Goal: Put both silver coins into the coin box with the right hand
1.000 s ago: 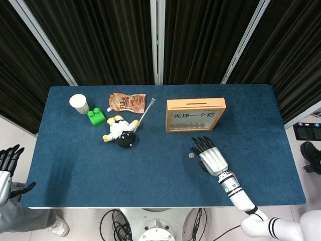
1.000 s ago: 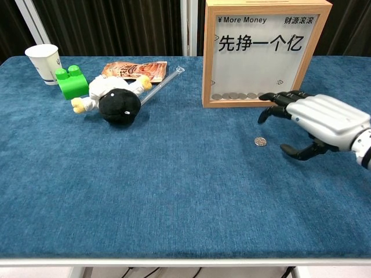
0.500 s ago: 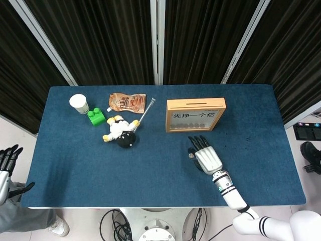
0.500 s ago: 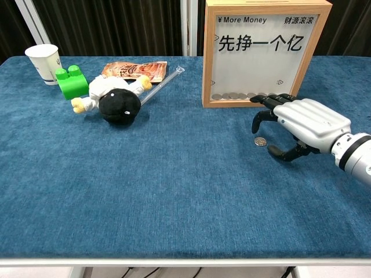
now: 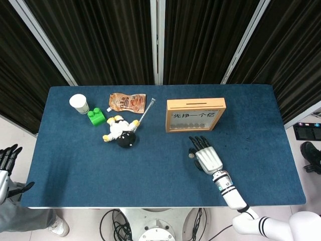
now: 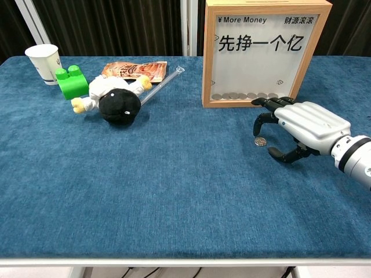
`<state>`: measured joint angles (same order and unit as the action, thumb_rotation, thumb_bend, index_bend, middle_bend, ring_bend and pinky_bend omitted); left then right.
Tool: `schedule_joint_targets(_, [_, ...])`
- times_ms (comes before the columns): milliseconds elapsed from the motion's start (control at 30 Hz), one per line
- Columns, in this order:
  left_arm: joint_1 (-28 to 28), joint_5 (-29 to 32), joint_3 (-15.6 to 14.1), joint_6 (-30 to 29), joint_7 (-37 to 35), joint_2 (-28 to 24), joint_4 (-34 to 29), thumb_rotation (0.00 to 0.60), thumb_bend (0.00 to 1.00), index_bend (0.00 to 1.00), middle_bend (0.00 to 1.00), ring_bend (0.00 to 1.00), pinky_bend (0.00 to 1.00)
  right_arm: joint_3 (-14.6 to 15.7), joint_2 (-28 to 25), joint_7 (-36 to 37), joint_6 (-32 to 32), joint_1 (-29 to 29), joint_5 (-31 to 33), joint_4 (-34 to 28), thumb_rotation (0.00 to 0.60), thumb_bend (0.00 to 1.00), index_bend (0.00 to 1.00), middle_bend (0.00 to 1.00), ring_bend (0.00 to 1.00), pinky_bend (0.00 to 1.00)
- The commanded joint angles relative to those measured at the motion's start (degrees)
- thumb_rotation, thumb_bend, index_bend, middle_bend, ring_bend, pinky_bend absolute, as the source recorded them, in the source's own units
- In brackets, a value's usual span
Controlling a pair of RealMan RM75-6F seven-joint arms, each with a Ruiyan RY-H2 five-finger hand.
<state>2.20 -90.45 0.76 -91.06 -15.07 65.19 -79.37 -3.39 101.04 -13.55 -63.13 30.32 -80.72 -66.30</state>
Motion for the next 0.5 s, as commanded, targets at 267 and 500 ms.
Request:
schedule_joint_targets(267, [0.13, 0.07, 0.02, 0.29, -0.23, 0.01, 0.14, 0.6, 0.07, 0.06, 0.01, 0.0, 0.0, 0.0, -0.22, -0.2, 0.35, -0.17, -0.18, -0.19, 0.6, 0.37, 0.37, 0.03, 0.0, 0.0])
schedule_joint_targets(500, [0.2, 0.07, 0.02, 0.43, -0.36, -0.06, 0.11, 0.6, 0.07, 0.06, 0.01, 0.0, 0.0, -0.28, -0.21, -0.66, 1.0, -0.15, 0.27, -0.24, 0.6, 0.37, 0.37, 0.03, 0.0, 0.0])
